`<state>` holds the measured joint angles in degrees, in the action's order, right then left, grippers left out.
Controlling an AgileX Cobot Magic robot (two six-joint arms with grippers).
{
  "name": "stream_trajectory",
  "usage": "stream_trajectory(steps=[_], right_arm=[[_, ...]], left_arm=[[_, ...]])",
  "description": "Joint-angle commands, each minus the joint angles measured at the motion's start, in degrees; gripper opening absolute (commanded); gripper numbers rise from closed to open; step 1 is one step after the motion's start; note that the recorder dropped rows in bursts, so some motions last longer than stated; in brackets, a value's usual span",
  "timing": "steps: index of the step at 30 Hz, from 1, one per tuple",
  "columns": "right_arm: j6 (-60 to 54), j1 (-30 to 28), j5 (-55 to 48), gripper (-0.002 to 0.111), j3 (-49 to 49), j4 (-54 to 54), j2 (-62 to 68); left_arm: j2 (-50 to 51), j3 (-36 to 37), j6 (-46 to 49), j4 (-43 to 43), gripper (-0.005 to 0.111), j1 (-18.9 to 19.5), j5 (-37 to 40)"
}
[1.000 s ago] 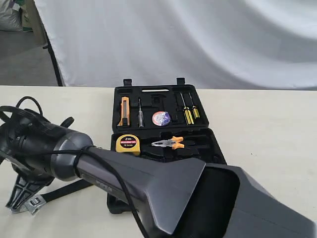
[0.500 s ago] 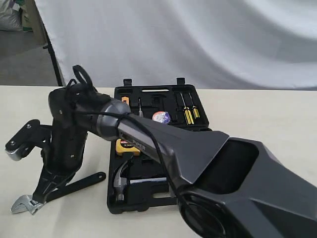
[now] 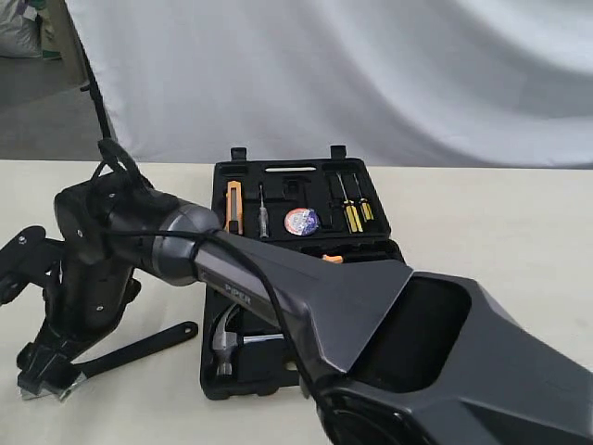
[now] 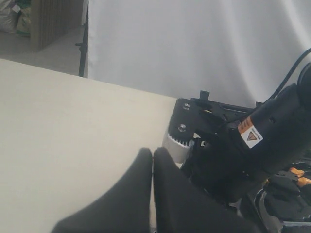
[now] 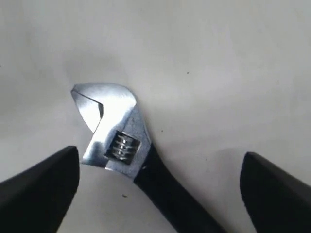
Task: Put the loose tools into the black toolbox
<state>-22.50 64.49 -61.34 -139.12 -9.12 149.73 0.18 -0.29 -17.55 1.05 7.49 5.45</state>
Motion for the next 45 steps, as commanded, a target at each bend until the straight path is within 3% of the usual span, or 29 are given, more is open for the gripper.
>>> stream_trajectory(steps=[1,10,12,14,20,21,37,45], right_arm=[[-2.63,0.51,3.62,0.084,-0.04,-2.92,-0.13],[-8.72,3.24,8.31,0.084,-0.04,-3.34,4.74],[-9.85,3.62,7.33,0.08,-0.04,-2.2,5.28],[-9.85,3.62,6.58,0.065,-0.04,-1.25,5.28],[-8.96,3.62,5.59,0.005,-0.04,-1.27,4.93],[-8.25,3.62,5.59,0.0,-0.04,-1.27,4.93],[-3.71,3.26,1.12,0.0,-0.04,-0.81,-8.68],[-0.85,-2.65,-8.08,0.0,-0.04,-3.36,-14.29]], left_arm=[[-0.18,-0.15,-0.27,0.25,0.001,1.45,-0.41],[-0.18,-0.15,-0.27,0.25,0.001,1.45,-0.41],[-0.18,-0.15,-0.27,0.25,0.001,1.45,-0.41],[-0.18,-0.15,-0.27,0.25,0.001,1.45,-0.41],[-0.18,-0.15,-0.27,0.25,0.001,1.45,-0.41],[-0.18,-0.15,-0.27,0.25,0.001,1.45,-0.41],[-0.18,-0.15,-0.27,0.25,0.001,1.45,-0.41],[-0.18,-0.15,-0.27,0.25,0.001,1.45,-0.41]])
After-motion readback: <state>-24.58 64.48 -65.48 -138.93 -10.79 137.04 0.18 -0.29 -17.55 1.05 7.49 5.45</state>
